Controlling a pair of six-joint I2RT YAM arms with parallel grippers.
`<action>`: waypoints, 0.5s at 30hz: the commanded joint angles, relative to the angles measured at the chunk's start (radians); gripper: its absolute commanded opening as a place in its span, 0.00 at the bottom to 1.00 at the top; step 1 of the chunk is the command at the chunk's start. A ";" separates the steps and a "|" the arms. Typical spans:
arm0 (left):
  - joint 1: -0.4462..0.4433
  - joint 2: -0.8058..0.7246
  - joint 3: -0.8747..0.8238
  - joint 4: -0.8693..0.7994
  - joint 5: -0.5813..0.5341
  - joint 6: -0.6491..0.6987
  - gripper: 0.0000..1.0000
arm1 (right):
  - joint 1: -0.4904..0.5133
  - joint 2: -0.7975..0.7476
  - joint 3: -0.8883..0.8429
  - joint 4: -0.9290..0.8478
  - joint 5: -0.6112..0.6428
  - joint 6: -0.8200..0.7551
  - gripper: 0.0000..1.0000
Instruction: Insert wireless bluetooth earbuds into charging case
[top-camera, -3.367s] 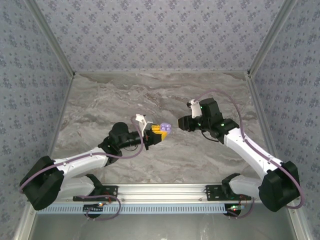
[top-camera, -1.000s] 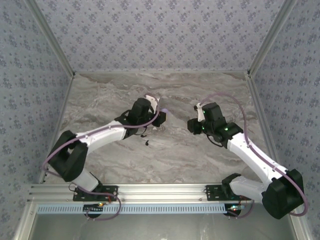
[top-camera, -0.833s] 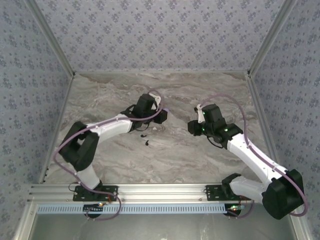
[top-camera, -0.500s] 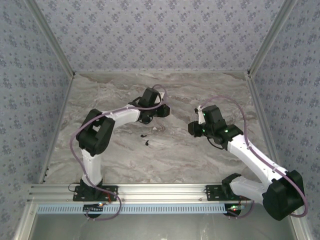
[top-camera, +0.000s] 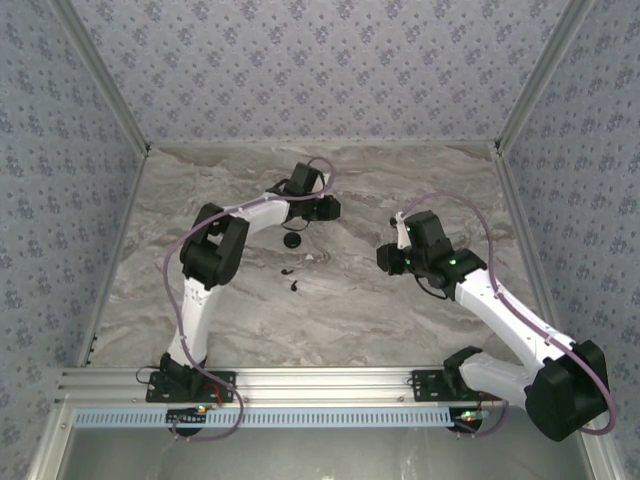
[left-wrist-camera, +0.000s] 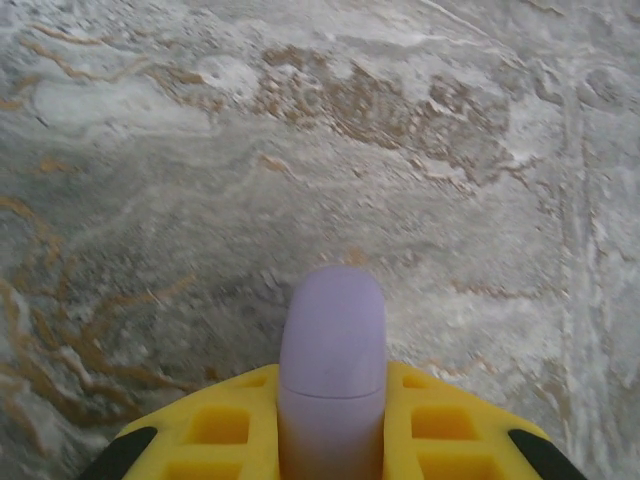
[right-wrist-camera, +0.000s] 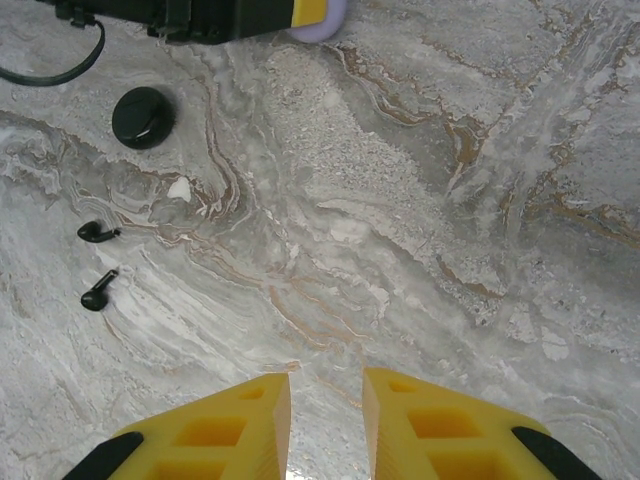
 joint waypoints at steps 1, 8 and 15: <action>0.000 0.044 0.088 -0.074 -0.003 0.011 0.19 | -0.008 -0.004 0.010 -0.030 0.010 -0.003 0.27; 0.001 0.103 0.155 -0.124 -0.045 0.008 0.30 | -0.013 -0.002 0.017 -0.042 0.014 -0.011 0.27; 0.002 0.092 0.178 -0.173 -0.107 0.041 0.57 | -0.019 -0.004 0.018 -0.051 0.014 -0.015 0.27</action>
